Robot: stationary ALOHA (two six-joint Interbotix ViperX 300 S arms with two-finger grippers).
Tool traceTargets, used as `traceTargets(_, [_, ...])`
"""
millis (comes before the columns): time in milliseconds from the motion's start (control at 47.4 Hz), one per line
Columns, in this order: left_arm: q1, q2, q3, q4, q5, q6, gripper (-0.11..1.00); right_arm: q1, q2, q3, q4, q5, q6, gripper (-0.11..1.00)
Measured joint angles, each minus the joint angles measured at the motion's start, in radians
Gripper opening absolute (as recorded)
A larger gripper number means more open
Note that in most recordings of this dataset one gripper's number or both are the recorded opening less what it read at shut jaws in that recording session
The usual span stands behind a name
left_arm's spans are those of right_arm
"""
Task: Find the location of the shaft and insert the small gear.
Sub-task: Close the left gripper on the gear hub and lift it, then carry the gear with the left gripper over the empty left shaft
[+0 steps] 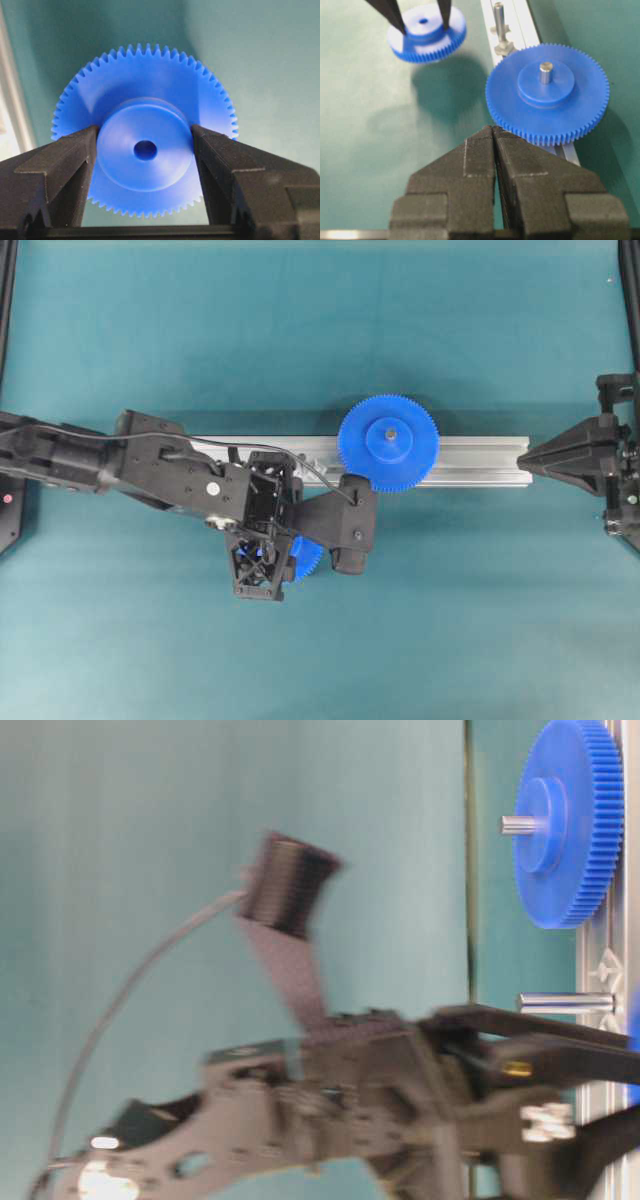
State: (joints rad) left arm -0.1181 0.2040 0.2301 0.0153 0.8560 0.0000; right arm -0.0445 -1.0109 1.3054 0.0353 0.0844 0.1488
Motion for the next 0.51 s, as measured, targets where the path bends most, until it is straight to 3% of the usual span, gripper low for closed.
traceTargets(506, [0.028, -0.014, -0.103, -0.002, 0.149, 0.044, 0.63, 0.0, 0.0, 0.005, 0.0, 0.0, 0.0, 0.04])
